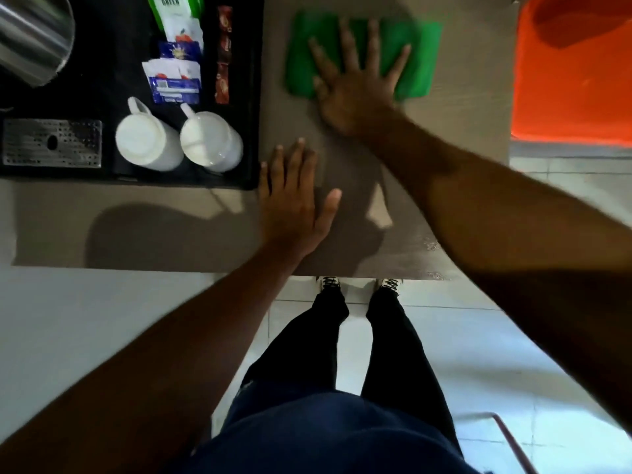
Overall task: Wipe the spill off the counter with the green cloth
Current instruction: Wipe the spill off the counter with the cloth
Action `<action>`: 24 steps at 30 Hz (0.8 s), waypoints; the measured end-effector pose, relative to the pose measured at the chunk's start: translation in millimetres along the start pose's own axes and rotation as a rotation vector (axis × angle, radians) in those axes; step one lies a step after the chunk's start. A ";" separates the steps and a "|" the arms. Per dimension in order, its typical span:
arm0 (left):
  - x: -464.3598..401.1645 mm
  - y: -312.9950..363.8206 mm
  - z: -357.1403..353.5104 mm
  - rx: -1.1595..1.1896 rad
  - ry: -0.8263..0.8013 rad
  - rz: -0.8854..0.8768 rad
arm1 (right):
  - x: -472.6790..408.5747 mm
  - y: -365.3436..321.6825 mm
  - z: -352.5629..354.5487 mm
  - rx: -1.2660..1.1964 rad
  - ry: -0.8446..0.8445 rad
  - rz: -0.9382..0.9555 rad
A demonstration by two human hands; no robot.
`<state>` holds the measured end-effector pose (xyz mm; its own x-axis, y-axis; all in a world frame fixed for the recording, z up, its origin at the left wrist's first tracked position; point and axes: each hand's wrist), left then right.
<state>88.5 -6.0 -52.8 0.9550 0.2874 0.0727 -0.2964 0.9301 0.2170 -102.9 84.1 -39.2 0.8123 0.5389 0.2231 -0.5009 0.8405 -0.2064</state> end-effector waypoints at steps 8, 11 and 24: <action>67.6 -58.3 6.4 -0.103 -0.143 -0.091 | 203.6 19.6 -31.7 0.106 -0.135 0.158; 65.4 -52.7 4.5 -0.119 -0.167 -0.091 | 152.7 20.5 -24.9 0.067 -0.165 0.177; 65.3 -54.8 0.8 -0.069 -0.119 -0.106 | 257.0 -6.5 -52.2 -0.068 -0.205 -0.084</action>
<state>167.2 -38.4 -59.2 0.9723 0.1617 0.1687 -0.1892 0.9684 0.1625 124.7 214.2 -30.3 0.7692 0.4732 0.4295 -0.4074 0.8809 -0.2408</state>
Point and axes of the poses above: each hand's wrist, its own x-axis away from the middle knuckle, its own z-axis out of the back of the hand, y = z × x, and after that the axes turned 11 degrees about z, right-handed
